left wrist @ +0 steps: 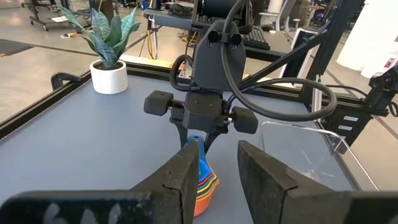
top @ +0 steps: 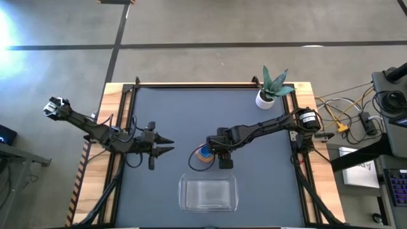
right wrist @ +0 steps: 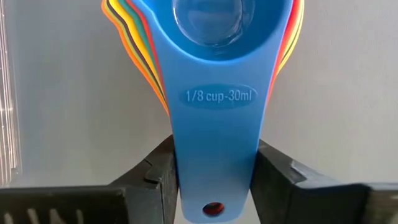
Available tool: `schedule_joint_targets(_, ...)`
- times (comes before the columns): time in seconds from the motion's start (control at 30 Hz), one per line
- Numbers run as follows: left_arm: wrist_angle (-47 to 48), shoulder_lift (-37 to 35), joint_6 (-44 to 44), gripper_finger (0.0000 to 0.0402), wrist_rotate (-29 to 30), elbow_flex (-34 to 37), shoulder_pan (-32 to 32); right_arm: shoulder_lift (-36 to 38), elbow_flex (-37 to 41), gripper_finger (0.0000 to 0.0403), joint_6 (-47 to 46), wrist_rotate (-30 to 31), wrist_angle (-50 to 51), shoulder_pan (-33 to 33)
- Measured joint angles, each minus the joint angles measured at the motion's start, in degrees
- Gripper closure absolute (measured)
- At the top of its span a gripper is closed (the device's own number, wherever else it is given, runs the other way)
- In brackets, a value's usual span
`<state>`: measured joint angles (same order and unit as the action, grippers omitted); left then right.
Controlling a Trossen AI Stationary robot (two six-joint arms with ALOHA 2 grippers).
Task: Nest measuring cups in basket
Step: Put the stacked measuring cups into the transparent bin
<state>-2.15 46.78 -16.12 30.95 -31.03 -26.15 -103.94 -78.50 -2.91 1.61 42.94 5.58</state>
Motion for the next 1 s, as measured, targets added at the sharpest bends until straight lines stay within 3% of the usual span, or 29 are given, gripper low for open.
schedule_joint_targets(0.33,0.04,0.0,-0.43,0.0309,0.01,0.0,-0.02,0.0,0.0,0.0256,-0.6,-0.19,0.26,0.0)
schedule_joint_targets(0.7,0.04,0.0,0.63,0.0309,0.01,0.0,-0.02,-0.26,0.0,0.0196,-5.52,-3.15,-0.44,0.0)
schedule_joint_targets(1.0,0.0,0.0,0.31,0.0309,0.01,0.0,-0.02,-3.47,0.04,0.0197,-5.77,-3.06,-0.11,0.0)
